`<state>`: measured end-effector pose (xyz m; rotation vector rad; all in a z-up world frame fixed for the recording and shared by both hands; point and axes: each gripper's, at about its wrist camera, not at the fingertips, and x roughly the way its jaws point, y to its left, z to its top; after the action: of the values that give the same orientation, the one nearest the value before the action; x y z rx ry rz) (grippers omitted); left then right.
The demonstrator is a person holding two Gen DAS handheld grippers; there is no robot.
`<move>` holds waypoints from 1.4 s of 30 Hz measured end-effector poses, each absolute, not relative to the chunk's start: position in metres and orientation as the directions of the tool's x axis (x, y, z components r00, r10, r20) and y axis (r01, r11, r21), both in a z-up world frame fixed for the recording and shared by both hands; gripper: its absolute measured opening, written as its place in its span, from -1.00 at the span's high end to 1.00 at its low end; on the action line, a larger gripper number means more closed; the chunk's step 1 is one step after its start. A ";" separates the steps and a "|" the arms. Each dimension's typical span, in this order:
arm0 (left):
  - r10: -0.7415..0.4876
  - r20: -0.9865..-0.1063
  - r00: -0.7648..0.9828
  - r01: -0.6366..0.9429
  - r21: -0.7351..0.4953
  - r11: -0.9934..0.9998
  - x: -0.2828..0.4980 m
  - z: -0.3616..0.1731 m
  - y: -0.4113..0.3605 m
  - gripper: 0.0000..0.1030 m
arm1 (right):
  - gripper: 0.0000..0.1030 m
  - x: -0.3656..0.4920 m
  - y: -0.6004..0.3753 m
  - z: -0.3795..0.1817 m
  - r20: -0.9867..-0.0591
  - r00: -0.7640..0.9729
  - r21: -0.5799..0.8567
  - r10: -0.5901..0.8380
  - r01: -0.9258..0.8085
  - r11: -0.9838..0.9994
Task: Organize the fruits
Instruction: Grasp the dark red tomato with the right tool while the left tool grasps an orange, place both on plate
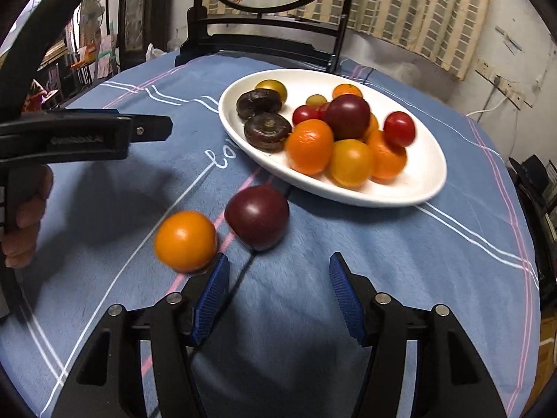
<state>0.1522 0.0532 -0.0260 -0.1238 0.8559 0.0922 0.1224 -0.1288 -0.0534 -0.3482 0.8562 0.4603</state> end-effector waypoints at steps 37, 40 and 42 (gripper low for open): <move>-0.198 -0.782 0.591 0.187 -0.106 0.977 0.131 -0.043 -0.026 -0.49 | 0.23 0.138 -0.194 -0.030 -0.719 0.584 0.161 0.376 -0.387 0.908; -0.213 -0.803 0.557 0.225 -0.101 0.969 0.134 -0.053 -0.035 -0.17 | 0.23 0.137 -0.194 -0.029 -0.719 0.581 0.161 0.381 -0.394 0.905; -0.194 -0.797 0.571 0.244 -0.061 0.968 0.134 -0.056 -0.040 0.04 | 0.23 0.136 -0.193 -0.028 -0.716 0.580 0.161 0.388 -0.404 0.900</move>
<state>0.1340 -0.0405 -0.0559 0.0581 0.9279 -0.2568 0.1358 -0.1932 -0.0281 -0.0200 0.8317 0.4630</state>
